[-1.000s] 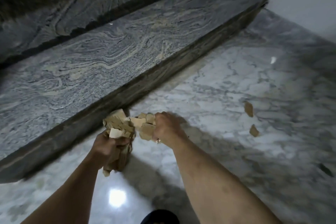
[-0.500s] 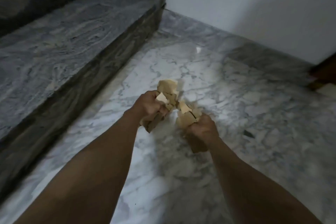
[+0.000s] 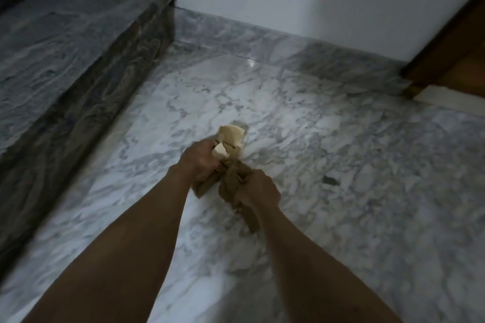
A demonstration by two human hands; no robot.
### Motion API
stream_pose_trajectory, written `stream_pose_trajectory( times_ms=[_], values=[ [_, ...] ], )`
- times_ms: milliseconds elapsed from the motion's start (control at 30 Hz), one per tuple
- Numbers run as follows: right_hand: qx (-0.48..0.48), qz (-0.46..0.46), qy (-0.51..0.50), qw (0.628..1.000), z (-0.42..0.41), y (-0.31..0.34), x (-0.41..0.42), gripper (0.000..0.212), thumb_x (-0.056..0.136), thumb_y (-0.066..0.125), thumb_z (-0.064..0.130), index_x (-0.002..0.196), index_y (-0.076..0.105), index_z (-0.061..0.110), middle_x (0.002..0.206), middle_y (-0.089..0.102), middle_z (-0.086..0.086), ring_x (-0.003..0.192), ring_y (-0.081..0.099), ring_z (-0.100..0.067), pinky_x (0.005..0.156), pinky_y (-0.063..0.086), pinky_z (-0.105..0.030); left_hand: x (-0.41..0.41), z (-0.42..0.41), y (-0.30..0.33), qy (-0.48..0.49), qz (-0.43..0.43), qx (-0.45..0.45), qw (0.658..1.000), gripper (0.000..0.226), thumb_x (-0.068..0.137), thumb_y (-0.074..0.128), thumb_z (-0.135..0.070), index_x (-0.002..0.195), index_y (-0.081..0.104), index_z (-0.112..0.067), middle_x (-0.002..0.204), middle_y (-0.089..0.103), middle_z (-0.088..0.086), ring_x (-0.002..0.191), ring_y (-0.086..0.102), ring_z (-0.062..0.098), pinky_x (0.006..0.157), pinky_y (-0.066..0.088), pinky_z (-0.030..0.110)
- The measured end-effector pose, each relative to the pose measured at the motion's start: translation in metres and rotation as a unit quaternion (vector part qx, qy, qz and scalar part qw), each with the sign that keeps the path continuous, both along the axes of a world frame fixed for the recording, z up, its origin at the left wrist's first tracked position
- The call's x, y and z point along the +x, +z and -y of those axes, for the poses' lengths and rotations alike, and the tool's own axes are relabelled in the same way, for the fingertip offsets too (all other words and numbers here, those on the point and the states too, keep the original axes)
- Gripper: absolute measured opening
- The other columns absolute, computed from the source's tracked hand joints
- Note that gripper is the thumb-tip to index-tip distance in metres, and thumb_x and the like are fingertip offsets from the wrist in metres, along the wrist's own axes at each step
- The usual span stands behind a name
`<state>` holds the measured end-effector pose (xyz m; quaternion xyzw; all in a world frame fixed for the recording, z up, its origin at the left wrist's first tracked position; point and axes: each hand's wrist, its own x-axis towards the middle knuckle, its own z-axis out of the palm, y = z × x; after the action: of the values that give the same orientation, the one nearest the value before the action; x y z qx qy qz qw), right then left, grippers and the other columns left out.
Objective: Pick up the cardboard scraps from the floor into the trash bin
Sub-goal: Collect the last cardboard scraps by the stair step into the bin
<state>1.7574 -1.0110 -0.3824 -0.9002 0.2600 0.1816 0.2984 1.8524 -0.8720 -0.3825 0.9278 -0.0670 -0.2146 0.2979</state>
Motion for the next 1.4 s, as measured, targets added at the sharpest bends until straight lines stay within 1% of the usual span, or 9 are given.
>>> stream_pose_trajectory(
  times_ms=[267, 367, 567, 767, 933, 1033, 1133, 1267, 1400],
  values=[
    [0.015, -0.015, -0.014, 1.000, -0.002, 0.001, -0.004, 0.042, 0.071, 0.075, 0.036, 0.108, 0.066, 0.018, 0.106, 0.069, -0.004, 0.100, 0.067, -0.028, 0.083, 0.057, -0.038, -0.002, -0.003, 0.005, 0.039, -0.096, -0.094, 0.990, 0.037, 0.050, 0.079, -0.028, 0.085, 0.069, -0.031, 0.096, 0.074, -0.002, 0.094, 0.068, 0.024, 0.089, 0.055, 0.043],
    [0.050, -0.025, -0.023, 0.998, 0.004, -0.002, -0.002, 0.049, 0.065, 0.077, 0.037, 0.108, 0.068, 0.017, 0.106, 0.069, -0.004, 0.100, 0.067, -0.027, 0.081, 0.057, -0.035, -0.001, -0.004, 0.006, 0.059, -0.117, -0.115, 0.985, 0.030, 0.057, 0.087, -0.015, 0.080, 0.072, -0.027, 0.094, 0.075, 0.003, 0.094, 0.069, 0.025, 0.090, 0.056, 0.043],
    [0.164, -0.019, -0.106, 0.980, 0.040, 0.000, -0.001, 0.030, 0.056, 0.090, 0.016, 0.073, 0.065, 0.015, 0.080, 0.068, -0.001, 0.088, 0.067, -0.025, 0.072, 0.057, -0.032, -0.004, 0.005, 0.009, 0.061, -0.126, -0.125, 0.982, 0.032, 0.067, 0.085, -0.008, 0.092, 0.073, -0.023, 0.094, 0.072, -0.004, 0.089, 0.065, 0.016, 0.074, 0.051, 0.027],
    [0.230, 0.037, -0.222, 0.947, 0.102, 0.037, -0.013, 0.031, 0.065, 0.089, 0.011, 0.067, 0.059, 0.017, 0.082, 0.065, -0.004, 0.080, 0.063, -0.023, 0.073, 0.054, -0.033, -0.004, 0.051, 0.032, 0.040, -0.128, -0.160, 0.978, 0.038, 0.073, 0.083, -0.005, 0.109, 0.072, -0.012, 0.109, 0.072, 0.009, 0.102, 0.066, 0.030, 0.095, 0.053, 0.043],
    [0.249, 0.073, -0.297, 0.919, 0.159, 0.106, -0.039, 0.029, 0.064, 0.088, 0.008, 0.067, 0.061, 0.019, 0.084, 0.069, -0.006, 0.084, 0.068, -0.027, 0.078, 0.060, -0.042, -0.032, 0.128, 0.094, 0.032, -0.157, -0.181, 0.970, 0.038, 0.061, 0.087, -0.016, 0.096, 0.072, -0.017, 0.094, 0.074, 0.010, 0.084, 0.070, 0.032, 0.084, 0.057, 0.050],
    [0.242, 0.078, -0.335, 0.907, 0.200, 0.163, -0.071, 0.023, 0.071, 0.081, 0.010, 0.068, 0.061, 0.021, 0.073, 0.065, 0.001, 0.070, 0.066, -0.019, 0.065, 0.060, -0.033, -0.062, 0.182, 0.149, 0.006, -0.189, -0.176, 0.966, 0.055, 0.049, 0.088, -0.031, 0.100, 0.072, -0.018, 0.098, 0.074, 0.010, 0.093, 0.070, 0.034, 0.089, 0.056, 0.054],
    [0.247, 0.073, -0.382, 0.888, 0.241, 0.230, -0.112, 0.023, 0.064, 0.081, 0.014, 0.076, 0.063, 0.021, 0.086, 0.070, -0.001, 0.081, 0.069, -0.022, 0.077, 0.062, -0.040, -0.104, 0.239, 0.219, -0.031, -0.221, -0.186, 0.957, 0.036, 0.068, 0.088, -0.018, 0.099, 0.070, -0.021, 0.102, 0.072, 0.008, 0.099, 0.067, 0.028, 0.090, 0.054, 0.043],
    [0.250, 0.074, -0.465, 0.846, 0.293, 0.333, -0.182, 0.034, 0.063, 0.081, 0.012, 0.094, 0.070, 0.009, 0.099, 0.072, -0.010, 0.091, 0.070, -0.028, 0.081, 0.061, -0.043, -0.167, 0.310, 0.323, -0.069, -0.271, -0.185, 0.942, 0.023, 0.078, 0.078, 0.002, 0.089, 0.067, -0.015, 0.091, 0.070, 0.007, 0.070, 0.065, 0.007, 0.056, 0.049, 0.019],
    [0.234, 0.098, -0.533, 0.807, 0.329, 0.420, -0.266, 0.020, 0.072, 0.081, 0.015, 0.085, 0.065, 0.016, 0.099, 0.071, -0.011, 0.092, 0.069, -0.031, 0.083, 0.060, -0.044, -0.230, 0.369, 0.416, -0.128, -0.322, -0.165, 0.923, 0.022, 0.076, 0.076, 0.011, 0.094, 0.069, 0.000, 0.092, 0.072, 0.019, 0.082, 0.073, 0.034, 0.062, 0.060, 0.031]
  ],
)
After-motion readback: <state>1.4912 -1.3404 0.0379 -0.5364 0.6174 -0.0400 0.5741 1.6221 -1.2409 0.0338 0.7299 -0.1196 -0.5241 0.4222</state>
